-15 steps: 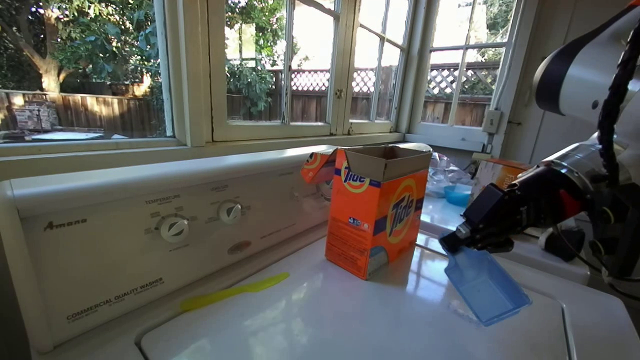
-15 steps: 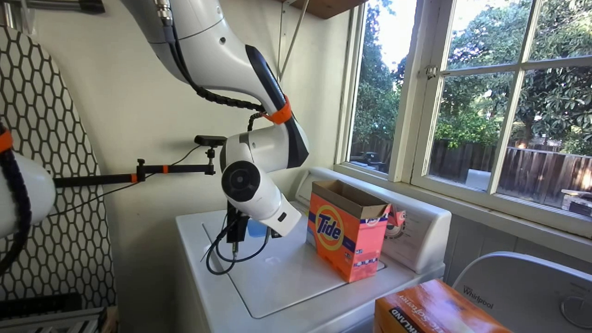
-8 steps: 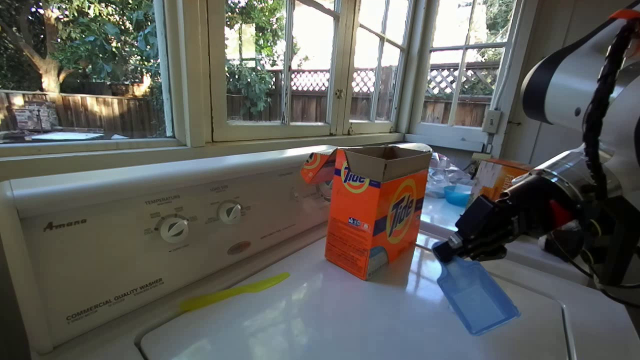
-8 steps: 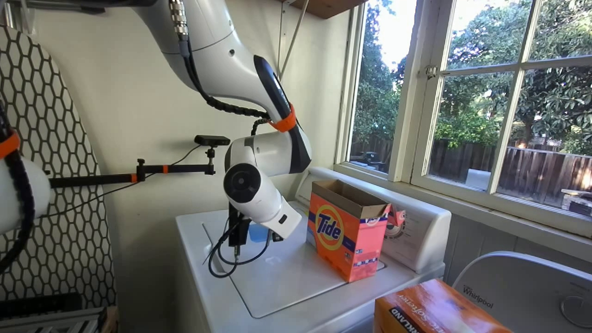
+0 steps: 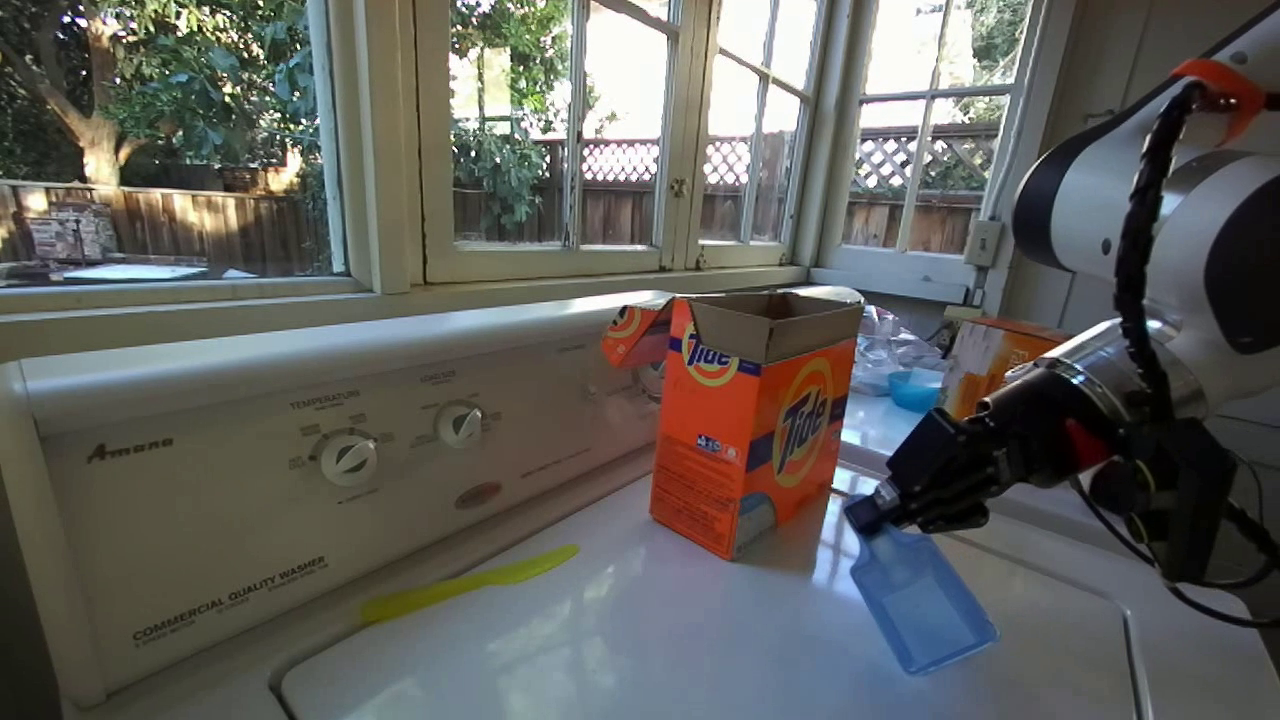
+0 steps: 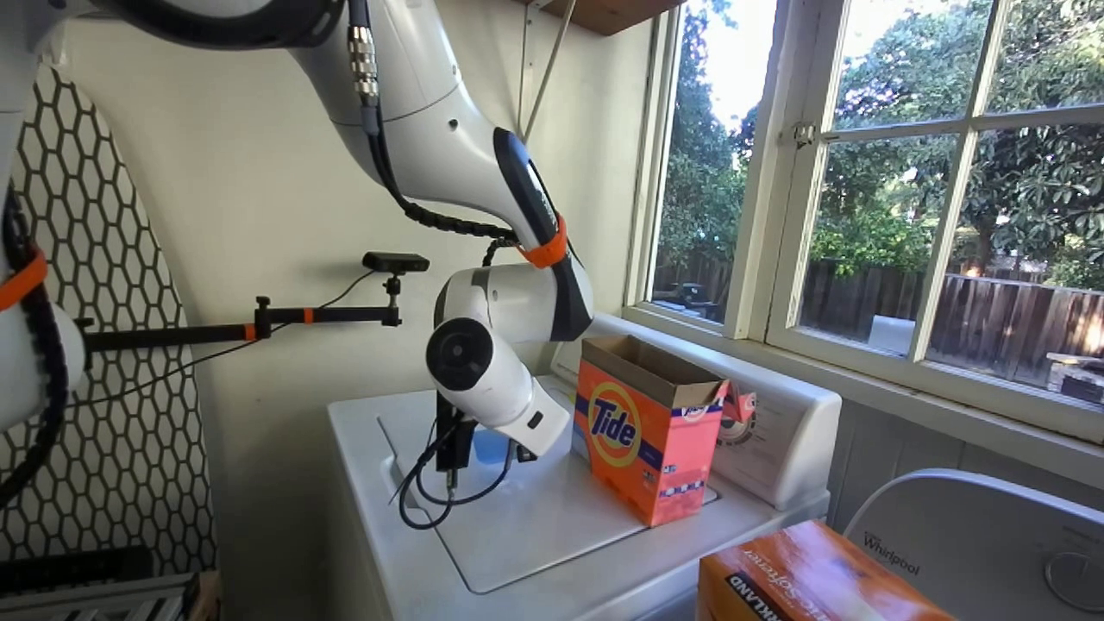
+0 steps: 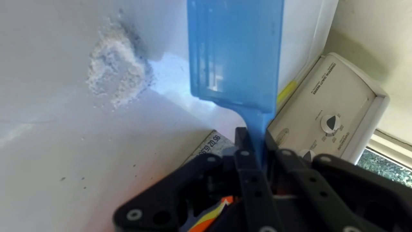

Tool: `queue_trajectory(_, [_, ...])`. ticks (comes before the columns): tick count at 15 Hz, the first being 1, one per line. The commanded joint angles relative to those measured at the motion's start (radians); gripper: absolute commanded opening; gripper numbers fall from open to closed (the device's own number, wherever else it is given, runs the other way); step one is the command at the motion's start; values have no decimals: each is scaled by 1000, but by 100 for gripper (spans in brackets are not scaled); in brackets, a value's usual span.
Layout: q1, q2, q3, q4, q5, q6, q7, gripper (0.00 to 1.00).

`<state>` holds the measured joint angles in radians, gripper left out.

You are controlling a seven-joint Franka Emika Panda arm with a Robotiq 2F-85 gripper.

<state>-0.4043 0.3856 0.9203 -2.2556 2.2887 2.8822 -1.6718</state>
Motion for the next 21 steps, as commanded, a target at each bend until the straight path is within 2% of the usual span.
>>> queue_trajectory(1, [67, 31, -60, 40, 53, 35, -60, 4])
queue_trajectory(2, [78, 34, -73, 44, 58, 33, -68, 9])
queue_trajectory(3, [90, 37, -85, 49, 65, 33, -74, 25])
queue_trajectory(4, [100, 37, -97, 54, 72, 30, -79, 36])
queue_trajectory(12, [148, 24, -147, 70, 93, 10, -100, 96])
queue_trajectory(13, [150, 13, -150, 68, 100, 12, -103, 100])
queue_trajectory(19, [142, -85, -138, 41, 150, 51, -103, 100])
queue_trajectory(21, [143, -115, -122, 34, 134, 104, -92, 100])
